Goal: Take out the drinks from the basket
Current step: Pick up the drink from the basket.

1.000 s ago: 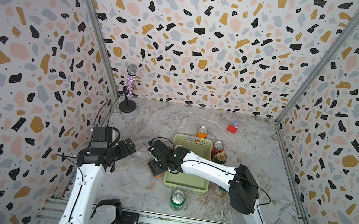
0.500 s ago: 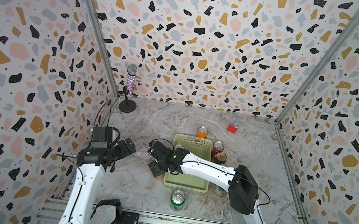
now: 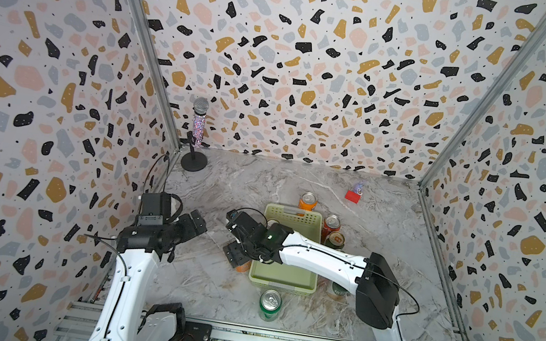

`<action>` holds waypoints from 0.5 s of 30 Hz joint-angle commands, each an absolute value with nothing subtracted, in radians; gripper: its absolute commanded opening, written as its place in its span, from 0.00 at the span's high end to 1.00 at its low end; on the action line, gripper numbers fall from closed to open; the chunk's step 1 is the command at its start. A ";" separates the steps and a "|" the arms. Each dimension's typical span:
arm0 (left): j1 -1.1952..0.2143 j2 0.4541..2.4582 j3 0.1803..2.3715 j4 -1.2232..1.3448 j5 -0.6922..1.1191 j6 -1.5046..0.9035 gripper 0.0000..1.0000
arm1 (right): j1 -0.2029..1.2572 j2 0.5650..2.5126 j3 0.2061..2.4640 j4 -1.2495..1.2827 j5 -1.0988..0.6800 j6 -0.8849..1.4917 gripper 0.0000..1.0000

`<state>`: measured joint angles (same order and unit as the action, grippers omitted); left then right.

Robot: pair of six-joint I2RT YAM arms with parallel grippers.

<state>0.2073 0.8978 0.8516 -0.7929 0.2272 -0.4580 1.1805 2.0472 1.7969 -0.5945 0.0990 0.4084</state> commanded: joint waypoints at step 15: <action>0.213 0.894 0.852 -0.756 0.312 -0.454 0.00 | 1.026 1.743 1.651 -0.625 0.196 0.388 0.15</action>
<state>0.2077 0.8978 0.8516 -0.7834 0.2802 -0.4580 1.0878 1.7798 1.6878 -0.5941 0.1932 0.3744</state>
